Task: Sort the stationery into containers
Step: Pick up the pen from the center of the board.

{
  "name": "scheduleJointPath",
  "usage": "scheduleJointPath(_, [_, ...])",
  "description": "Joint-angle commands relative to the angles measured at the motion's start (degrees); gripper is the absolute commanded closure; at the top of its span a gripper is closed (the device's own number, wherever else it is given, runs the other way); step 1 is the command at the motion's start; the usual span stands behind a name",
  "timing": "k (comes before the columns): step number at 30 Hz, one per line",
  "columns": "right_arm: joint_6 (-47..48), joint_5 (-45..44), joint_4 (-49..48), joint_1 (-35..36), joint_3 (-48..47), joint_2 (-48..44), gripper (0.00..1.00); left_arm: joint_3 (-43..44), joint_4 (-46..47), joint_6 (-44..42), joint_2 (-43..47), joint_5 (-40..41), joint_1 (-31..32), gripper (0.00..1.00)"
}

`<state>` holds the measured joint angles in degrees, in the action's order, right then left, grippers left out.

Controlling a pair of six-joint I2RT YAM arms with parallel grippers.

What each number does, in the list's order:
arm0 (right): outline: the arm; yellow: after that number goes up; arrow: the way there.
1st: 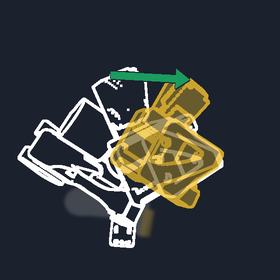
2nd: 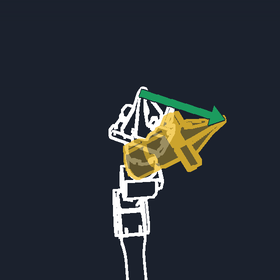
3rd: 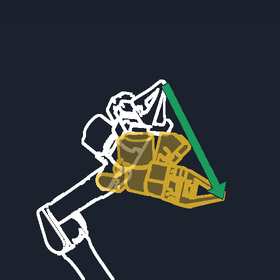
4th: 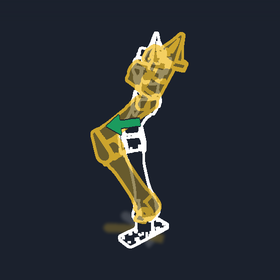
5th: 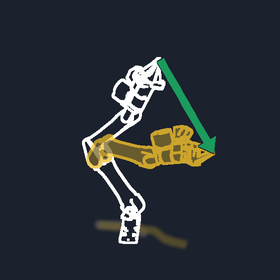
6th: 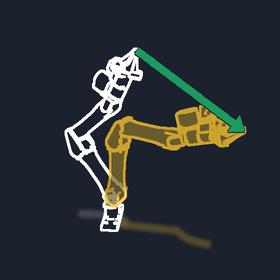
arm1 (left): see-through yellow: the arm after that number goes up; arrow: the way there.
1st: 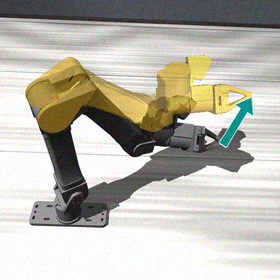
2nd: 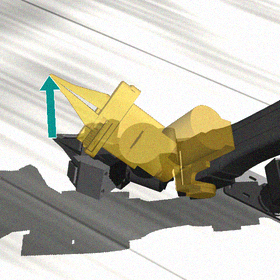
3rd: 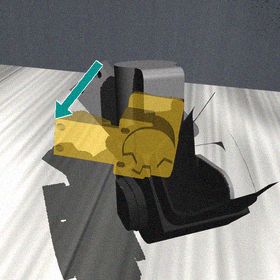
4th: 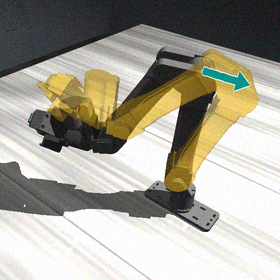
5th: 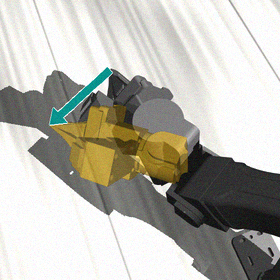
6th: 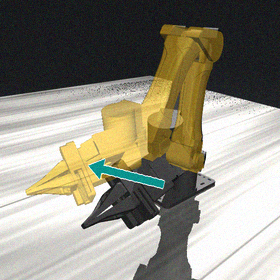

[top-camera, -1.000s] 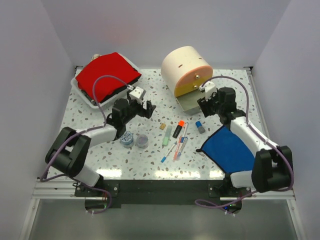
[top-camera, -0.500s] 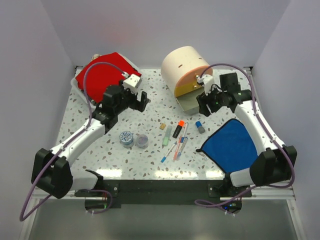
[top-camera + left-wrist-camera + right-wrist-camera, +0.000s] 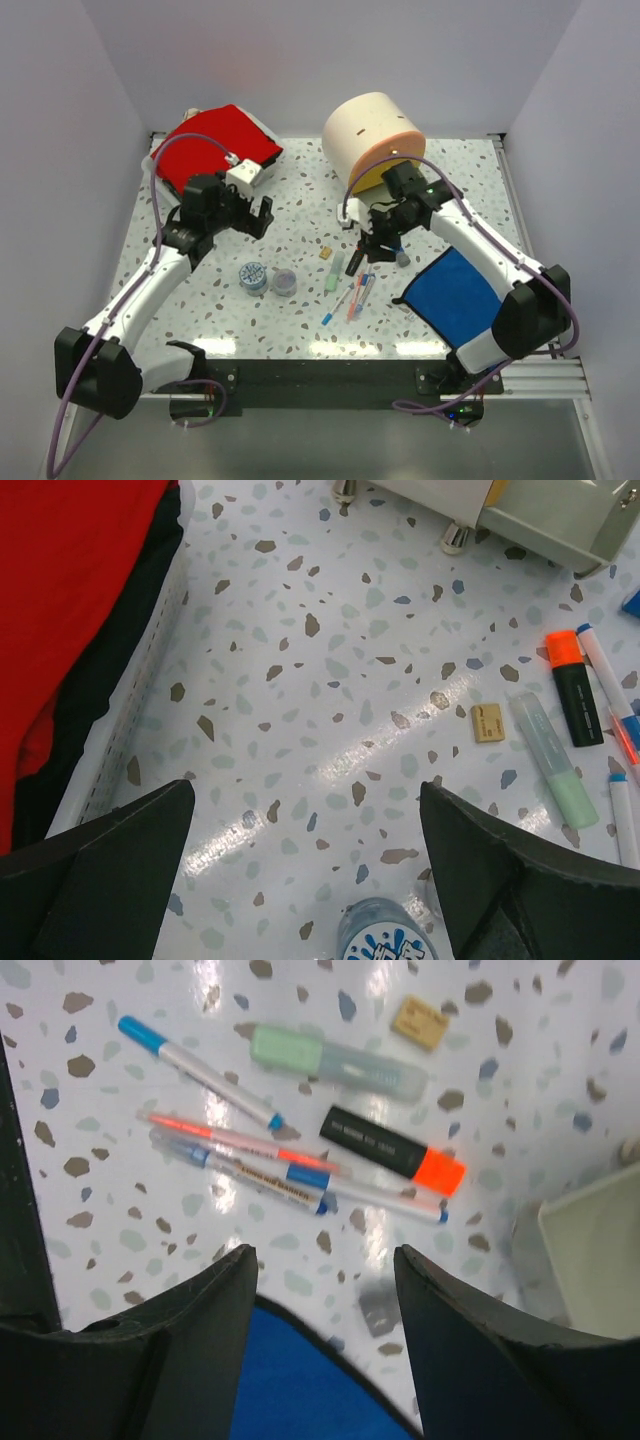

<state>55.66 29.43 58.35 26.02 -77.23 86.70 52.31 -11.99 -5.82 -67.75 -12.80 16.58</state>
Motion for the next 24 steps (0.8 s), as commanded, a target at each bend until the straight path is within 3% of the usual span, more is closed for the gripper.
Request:
scheduleJointPath(1, [4.80,-2.88,-10.00,6.39,0.59,2.86,0.40,-0.02,-1.46,-1.56,3.85,1.45,-1.02,0.00])
scheduleJointPath(13, [28.79,-14.14,-6.93,10.19,-3.54,16.40,0.36,0.51,0.12,2.66,4.99,-1.17,-10.07,0.00])
scheduleJointPath(24, [32.76,-14.93,-7.99,10.19,-5.74,21.93,0.42,2.00,-0.58,2.84,4.11,-2.32,-14.03,0.00])
